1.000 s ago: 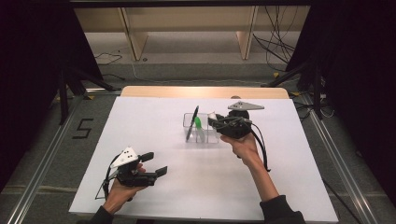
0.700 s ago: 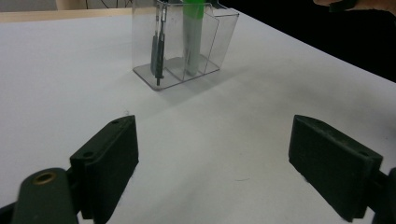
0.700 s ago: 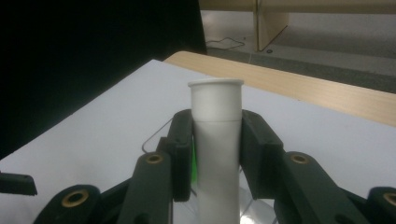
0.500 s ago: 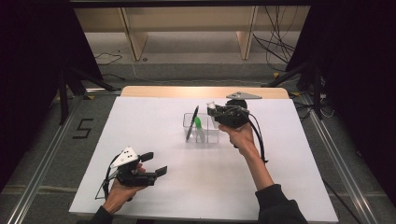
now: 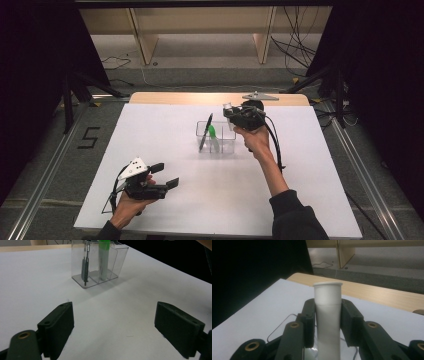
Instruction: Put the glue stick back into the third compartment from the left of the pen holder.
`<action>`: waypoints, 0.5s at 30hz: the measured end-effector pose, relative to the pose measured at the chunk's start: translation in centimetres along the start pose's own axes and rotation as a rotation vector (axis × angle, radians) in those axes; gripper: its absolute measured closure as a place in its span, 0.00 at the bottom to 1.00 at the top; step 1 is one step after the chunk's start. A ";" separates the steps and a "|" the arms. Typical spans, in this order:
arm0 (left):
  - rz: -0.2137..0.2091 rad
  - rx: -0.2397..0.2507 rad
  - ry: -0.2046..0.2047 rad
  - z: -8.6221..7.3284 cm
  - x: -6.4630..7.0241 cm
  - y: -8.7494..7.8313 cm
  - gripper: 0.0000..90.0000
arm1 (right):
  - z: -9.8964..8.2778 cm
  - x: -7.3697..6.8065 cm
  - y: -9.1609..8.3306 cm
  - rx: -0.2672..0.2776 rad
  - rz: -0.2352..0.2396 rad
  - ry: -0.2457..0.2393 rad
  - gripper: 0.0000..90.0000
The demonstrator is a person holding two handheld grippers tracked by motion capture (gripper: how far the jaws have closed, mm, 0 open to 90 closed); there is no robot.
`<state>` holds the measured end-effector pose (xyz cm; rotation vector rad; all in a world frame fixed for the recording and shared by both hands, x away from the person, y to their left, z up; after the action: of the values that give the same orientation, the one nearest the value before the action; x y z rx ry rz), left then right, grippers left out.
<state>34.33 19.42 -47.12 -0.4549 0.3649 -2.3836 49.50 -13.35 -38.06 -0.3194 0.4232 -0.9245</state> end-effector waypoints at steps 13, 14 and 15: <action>-0.001 0.000 0.003 0.0 0.0 0.0 0.17 | -0.4 0.7 1.4 -0.016 -0.024 0.009 0.75; -0.001 0.001 0.003 0.0 0.0 0.0 0.17 | -0.4 0.6 1.4 -0.017 -0.021 0.007 0.75; -0.001 0.000 0.003 0.0 0.0 0.0 0.17 | -0.4 0.6 1.4 -0.018 -0.021 0.006 0.75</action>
<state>34.31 19.45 -47.10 -0.4509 0.3659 -2.3856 50.59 -13.03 -39.18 -0.3383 0.4348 -0.9431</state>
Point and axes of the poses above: each handheld gripper's, and its own axes: y roughly forward along the jaws, z roughly out of its top, x roughly to its right, the point moved 1 cm from there along y, roughly forward along the jaws, and after that the axes turned 1 degree about -z, right-handed, at the moved point
